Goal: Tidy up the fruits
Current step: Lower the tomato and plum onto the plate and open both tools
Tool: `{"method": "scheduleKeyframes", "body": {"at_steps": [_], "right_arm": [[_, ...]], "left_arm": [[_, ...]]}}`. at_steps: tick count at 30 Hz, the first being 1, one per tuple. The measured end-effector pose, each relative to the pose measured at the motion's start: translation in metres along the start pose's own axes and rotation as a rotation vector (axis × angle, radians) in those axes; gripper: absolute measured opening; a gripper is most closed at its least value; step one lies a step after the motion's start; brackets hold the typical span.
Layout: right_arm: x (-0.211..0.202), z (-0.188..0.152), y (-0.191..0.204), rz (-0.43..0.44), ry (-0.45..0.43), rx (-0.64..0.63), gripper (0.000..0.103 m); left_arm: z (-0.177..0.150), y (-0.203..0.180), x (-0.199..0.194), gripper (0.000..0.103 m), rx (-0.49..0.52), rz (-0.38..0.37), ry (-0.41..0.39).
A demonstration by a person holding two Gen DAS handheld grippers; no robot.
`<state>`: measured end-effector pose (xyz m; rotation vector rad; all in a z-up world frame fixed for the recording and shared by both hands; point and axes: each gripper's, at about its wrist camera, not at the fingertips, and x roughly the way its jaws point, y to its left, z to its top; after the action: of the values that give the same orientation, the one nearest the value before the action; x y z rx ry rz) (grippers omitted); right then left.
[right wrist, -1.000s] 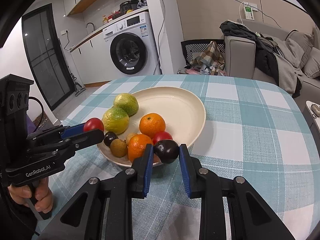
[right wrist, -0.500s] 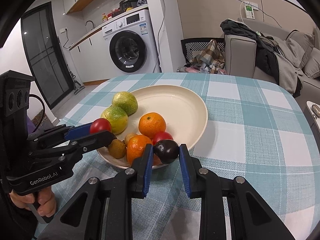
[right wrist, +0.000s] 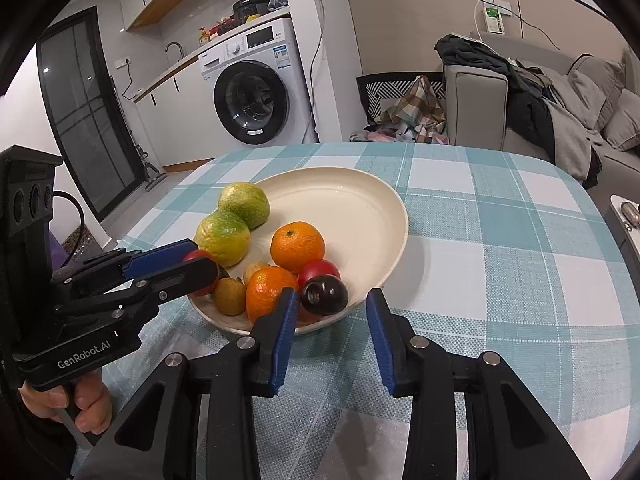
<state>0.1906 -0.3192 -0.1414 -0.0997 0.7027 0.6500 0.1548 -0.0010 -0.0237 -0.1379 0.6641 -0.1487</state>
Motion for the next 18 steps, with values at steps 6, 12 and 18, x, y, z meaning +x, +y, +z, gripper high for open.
{"method": "scheduleKeyframes", "body": {"at_steps": [6,12,18], "right_arm": [[-0.003,-0.002,0.001,-0.008,-0.012,-0.006,0.049],[-0.007,-0.003,-0.001,-0.016,-0.024,-0.005,0.070],[-0.017,-0.004,0.000,-0.015,-0.070,-0.004,0.092]], "left_arm": [[0.001,0.002,-0.002,0.042,-0.005,0.019,-0.011],[-0.001,-0.001,-0.018,0.083,0.020,0.076,-0.077],[-0.005,-0.001,-0.034,0.102,0.015,0.081,-0.112]]}}
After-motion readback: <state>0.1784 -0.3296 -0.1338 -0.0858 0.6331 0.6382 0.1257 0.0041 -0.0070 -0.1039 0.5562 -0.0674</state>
